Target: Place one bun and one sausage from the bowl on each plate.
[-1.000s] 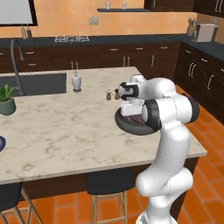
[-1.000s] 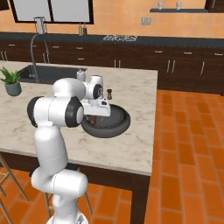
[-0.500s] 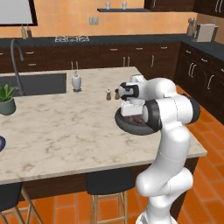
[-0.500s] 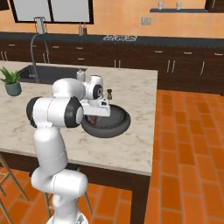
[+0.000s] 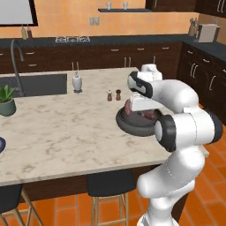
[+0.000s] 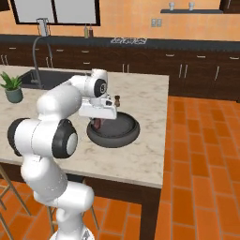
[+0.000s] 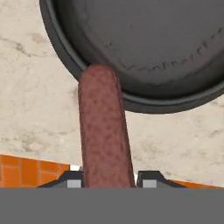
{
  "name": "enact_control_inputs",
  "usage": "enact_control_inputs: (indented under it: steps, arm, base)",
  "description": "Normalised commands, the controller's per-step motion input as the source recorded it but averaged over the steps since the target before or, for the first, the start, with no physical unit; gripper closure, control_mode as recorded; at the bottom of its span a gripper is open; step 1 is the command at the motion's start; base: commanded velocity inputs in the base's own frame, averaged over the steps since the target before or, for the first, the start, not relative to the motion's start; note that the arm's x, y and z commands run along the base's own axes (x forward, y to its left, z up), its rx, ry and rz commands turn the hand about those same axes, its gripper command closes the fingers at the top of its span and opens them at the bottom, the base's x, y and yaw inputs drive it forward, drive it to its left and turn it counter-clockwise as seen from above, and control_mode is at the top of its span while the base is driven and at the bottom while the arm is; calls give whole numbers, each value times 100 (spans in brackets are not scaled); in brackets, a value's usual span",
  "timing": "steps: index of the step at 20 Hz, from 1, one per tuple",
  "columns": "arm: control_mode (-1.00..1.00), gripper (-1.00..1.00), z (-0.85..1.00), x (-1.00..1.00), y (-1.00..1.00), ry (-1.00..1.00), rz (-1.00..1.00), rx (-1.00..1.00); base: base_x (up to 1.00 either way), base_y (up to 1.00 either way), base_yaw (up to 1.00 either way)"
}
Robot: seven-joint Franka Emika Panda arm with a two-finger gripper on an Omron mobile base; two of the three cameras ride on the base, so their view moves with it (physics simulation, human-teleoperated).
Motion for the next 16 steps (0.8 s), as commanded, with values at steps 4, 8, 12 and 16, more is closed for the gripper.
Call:
enact_control_inputs:
  steps: [4, 8, 12, 16]
  arm:
    - [-100, 100, 36, -100, -16, -14, 0, 1]
    - [-100, 100, 0, -87, -8, -4, 0, 0]
    - [-100, 100, 0, -64, 1, 0, 0, 0]
    - [100, 100, 0, 0, 0, 0, 0, 0]
  base:
    - [0, 0, 0]
    - [0, 0, 0]
    - [0, 0, 0]
    - [-67, 41, -5]
